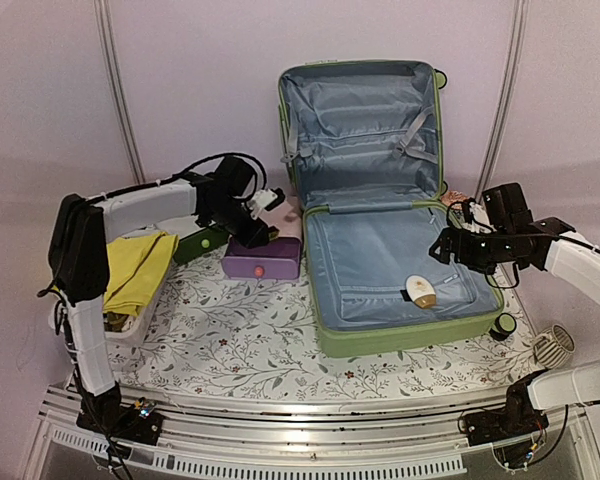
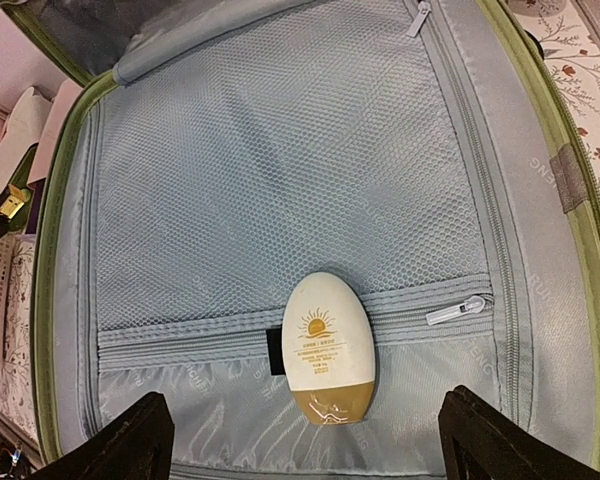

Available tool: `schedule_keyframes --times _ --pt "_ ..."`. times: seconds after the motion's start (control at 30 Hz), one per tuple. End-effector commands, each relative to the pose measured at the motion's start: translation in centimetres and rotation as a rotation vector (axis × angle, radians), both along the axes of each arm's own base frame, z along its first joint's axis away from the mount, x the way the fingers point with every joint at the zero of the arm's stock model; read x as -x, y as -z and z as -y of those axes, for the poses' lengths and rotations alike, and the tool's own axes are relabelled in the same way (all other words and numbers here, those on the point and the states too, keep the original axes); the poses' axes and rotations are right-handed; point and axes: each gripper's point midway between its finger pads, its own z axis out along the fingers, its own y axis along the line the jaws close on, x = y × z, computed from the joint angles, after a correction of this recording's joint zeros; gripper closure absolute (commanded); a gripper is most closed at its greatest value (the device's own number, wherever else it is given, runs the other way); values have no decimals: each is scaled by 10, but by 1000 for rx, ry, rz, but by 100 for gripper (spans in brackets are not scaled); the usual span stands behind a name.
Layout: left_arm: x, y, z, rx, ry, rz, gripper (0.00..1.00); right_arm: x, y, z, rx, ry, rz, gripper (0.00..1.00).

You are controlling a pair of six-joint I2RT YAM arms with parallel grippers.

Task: Open, take out, and arrange the luggage
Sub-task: Place the makeup in the drawer.

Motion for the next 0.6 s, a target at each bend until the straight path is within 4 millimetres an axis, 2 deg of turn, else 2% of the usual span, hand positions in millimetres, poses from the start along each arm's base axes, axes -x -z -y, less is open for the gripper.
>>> schedule_keyframes --times 0.0,0.1,0.23,0.4,0.57 --pt "1 33 -9 -125 114 8 72 -6 -16 -4 -13 -24 41 6" --pt "-6 45 -13 -198 168 45 72 -6 -21 -6 -13 -36 49 6" --pt "-18 46 -11 -237 210 84 72 -7 -26 -6 -7 -43 60 6" --pt "-16 59 -10 -275 302 93 68 -5 -26 -7 -15 -46 57 6" --pt "-24 65 -17 -318 315 107 65 -1 -24 -6 -19 -46 47 6"
